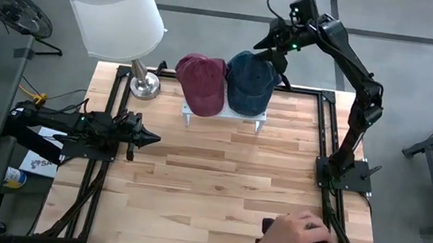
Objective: Pick & Place hat
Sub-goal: Return to Home Position
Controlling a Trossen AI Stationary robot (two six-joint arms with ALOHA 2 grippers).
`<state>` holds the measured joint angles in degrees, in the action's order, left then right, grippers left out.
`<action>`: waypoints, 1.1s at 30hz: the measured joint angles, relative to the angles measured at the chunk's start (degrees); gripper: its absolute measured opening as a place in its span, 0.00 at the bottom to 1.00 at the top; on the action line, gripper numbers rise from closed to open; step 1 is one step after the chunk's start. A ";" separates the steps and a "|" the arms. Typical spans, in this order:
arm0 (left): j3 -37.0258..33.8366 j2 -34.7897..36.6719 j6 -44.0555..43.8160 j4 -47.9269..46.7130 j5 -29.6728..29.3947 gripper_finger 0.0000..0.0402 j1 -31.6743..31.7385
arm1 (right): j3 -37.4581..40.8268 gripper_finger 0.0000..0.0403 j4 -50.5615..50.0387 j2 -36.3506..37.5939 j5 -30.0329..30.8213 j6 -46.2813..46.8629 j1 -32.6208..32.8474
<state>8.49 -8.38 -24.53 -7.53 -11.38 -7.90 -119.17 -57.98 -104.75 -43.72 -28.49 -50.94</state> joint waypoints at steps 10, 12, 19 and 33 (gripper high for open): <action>0.00 -0.02 0.02 0.01 0.00 0.00 0.01 | 0.00 0.38 -3.05 4.73 5.20 1.20 1.58; 0.00 -0.02 0.01 0.00 0.00 0.00 0.02 | 0.00 0.32 -5.66 5.32 8.07 0.80 2.65; 0.00 0.00 0.00 0.00 0.00 0.00 0.02 | 0.00 0.09 -10.31 8.78 17.91 -1.52 7.46; 0.00 0.00 -0.01 0.00 0.00 0.00 0.02 | 0.83 0.01 -17.81 13.15 18.53 -1.46 17.57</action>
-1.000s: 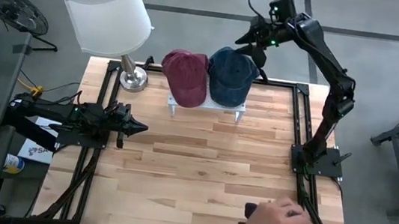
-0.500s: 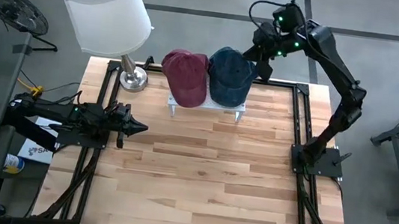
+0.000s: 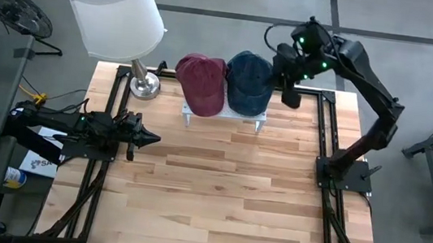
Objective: Pick & Place hat
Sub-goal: Return to Home Position
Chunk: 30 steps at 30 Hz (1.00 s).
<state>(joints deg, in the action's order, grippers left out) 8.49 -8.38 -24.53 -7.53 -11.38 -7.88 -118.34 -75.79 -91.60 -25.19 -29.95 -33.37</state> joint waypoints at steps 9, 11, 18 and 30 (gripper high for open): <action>0.00 0.00 0.00 0.02 0.00 0.00 0.00 | 26.49 0.00 15.79 16.44 -0.04 2.26 5.52; 0.00 0.00 0.00 0.00 0.00 0.00 -0.02 | 32.83 0.00 19.62 20.37 -0.02 5.17 5.84; 0.00 0.00 0.01 0.00 0.00 0.00 -0.02 | 50.60 0.00 28.32 33.72 -0.16 13.37 7.31; 0.00 -0.02 0.00 0.02 0.00 0.00 -0.02 | 75.03 0.00 44.64 54.35 0.97 28.46 11.46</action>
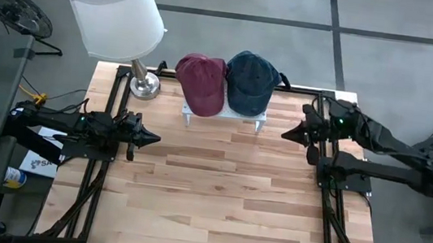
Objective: Pick & Place hat
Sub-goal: Return to Home Position
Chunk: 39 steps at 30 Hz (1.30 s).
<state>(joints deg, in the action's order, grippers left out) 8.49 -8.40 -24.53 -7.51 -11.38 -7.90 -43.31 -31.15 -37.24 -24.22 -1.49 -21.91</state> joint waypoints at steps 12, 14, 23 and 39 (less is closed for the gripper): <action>0.00 0.01 0.00 -0.01 0.00 0.00 0.01 | 18.12 0.00 18.84 14.04 0.76 15.95 2.92; 0.00 0.01 0.02 -0.01 -0.02 0.00 0.01 | 20.29 0.00 21.22 15.81 1.34 17.12 3.58; 0.00 0.02 0.02 -0.02 0.00 0.00 0.02 | 29.61 0.00 30.13 23.47 7.32 20.64 8.73; 0.00 0.00 0.00 0.00 0.00 0.00 0.00 | 40.12 0.00 36.34 33.45 13.64 21.83 13.11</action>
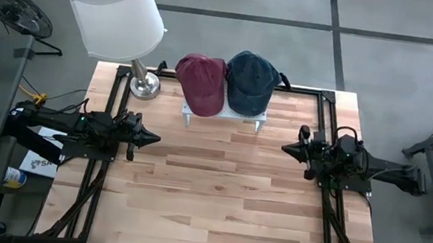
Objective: Pick & Place hat
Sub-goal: Return to Home Position
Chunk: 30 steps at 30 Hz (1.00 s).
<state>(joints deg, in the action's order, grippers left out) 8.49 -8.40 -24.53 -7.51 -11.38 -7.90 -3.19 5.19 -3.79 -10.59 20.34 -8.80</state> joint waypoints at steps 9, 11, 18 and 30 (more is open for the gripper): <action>0.00 0.02 0.02 -0.02 0.00 0.00 0.00 | 0.36 0.00 -0.64 1.83 1.27 -2.69 0.00; 0.00 0.01 0.01 -0.01 0.00 0.00 0.02 | 0.36 0.00 -0.67 2.37 2.02 -3.04 0.01; 0.00 0.02 0.02 -0.01 0.00 0.00 0.02 | 0.36 0.00 -4.07 3.72 9.14 -6.43 3.46; 0.00 0.02 0.02 -0.02 0.00 0.00 0.00 | 0.36 0.00 -8.67 3.70 12.25 -7.37 5.51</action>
<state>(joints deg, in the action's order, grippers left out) 8.49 -8.38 -24.52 -7.53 -11.38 -7.90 -2.83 -3.47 -0.10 1.66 12.97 -3.29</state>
